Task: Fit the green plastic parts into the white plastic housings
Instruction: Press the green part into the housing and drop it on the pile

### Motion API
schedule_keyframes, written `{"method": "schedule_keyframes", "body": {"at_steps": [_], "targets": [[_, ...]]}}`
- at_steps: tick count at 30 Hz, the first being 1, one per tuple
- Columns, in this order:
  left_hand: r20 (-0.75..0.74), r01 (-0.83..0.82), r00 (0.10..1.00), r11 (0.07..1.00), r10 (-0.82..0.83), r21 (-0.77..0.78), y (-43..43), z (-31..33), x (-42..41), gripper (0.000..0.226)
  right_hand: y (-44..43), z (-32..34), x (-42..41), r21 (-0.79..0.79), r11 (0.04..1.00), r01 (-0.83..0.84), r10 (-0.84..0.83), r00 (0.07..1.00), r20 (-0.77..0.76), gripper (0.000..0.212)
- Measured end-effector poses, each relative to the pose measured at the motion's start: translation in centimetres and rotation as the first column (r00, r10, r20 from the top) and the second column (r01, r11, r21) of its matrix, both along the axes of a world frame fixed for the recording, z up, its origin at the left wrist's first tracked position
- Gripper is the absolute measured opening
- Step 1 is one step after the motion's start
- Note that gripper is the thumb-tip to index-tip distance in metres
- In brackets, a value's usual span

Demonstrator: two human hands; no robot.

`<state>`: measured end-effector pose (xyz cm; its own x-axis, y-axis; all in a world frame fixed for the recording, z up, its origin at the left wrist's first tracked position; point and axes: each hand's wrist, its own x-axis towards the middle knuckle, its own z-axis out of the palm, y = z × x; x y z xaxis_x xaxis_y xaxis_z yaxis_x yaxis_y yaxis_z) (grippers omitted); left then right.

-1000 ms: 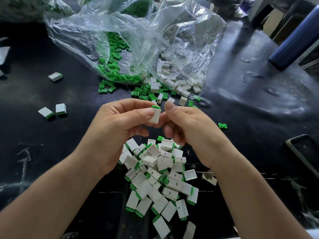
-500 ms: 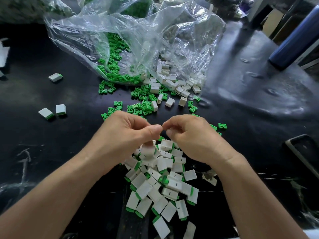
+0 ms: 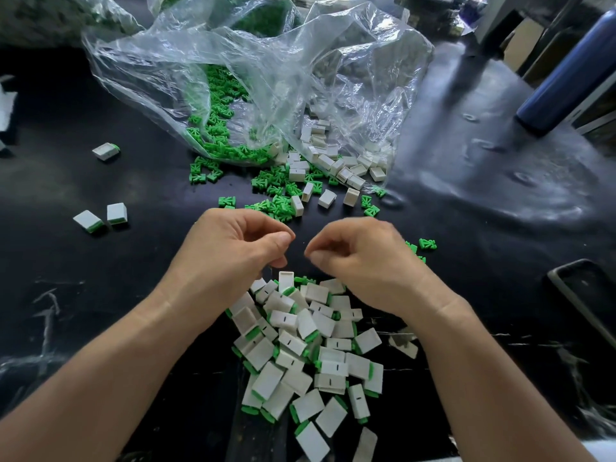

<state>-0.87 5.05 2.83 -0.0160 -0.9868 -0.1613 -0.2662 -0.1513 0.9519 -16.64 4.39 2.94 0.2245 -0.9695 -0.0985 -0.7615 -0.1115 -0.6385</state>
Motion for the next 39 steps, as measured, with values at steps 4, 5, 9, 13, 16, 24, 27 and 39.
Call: {"method": "schedule_keyframes", "body": {"at_steps": [4, 5, 9, 13, 16, 24, 27, 39], "targets": [[-0.013, -0.011, 1.0, 1.0, 0.011, 0.005, 0.1, 0.2, -0.1, 0.014, -1.3, -0.8, -1.0, -0.219, 0.95, 0.22, -0.241, 0.968, -0.072, 0.022], [-0.018, -0.01, 1.0, 1.0, 0.01, 0.004, 0.1, 0.3, -0.1, 0.014, -1.7, -1.1, -1.2, -0.252, 0.935, 0.25, -0.28, 0.955, -0.092, 0.027], [-0.028, 0.008, 1.0, 1.0, -0.008, -0.007, 0.4, 0.6, -0.2, 0.013, -3.2, -2.0, -1.5, -0.233, 0.938, 0.255, -0.294, 0.943, -0.153, 0.03], [-0.043, 0.019, 0.999, 1.0, -0.02, -0.013, 0.4, 0.7, -0.3, 0.013, -3.7, -2.7, -1.7, -0.178, 0.958, 0.226, -0.259, 0.948, -0.184, 0.028], [-0.056, 0.023, 0.998, 1.0, -0.024, -0.015, 0.3, 0.5, -0.2, 0.013, -3.7, -2.7, -1.7, -0.187, 0.955, 0.228, -0.257, 0.955, -0.147, 0.027], [-0.022, 0.004, 1.0, 0.995, -0.006, -0.097, 0.1, -0.1, 0.3, 0.032, -0.3, -0.1, 0.3, -0.091, 0.964, 0.248, -0.18, 0.869, 0.461, 0.011], [-0.11, 0.028, 0.993, 0.992, -0.041, -0.121, 0.1, 0.0, 0.2, 0.04, 0.9, 0.4, 1.7, 0.025, 0.996, 0.086, -0.083, 0.794, 0.602, 0.013], [-0.085, -0.061, 0.995, 0.971, 0.042, -0.232, 0.1, -0.6, 0.1, 0.027, 0.2, 0.3, 0.7, 0.076, 0.983, 0.17, -0.182, 0.792, 0.583, 0.023]]}}
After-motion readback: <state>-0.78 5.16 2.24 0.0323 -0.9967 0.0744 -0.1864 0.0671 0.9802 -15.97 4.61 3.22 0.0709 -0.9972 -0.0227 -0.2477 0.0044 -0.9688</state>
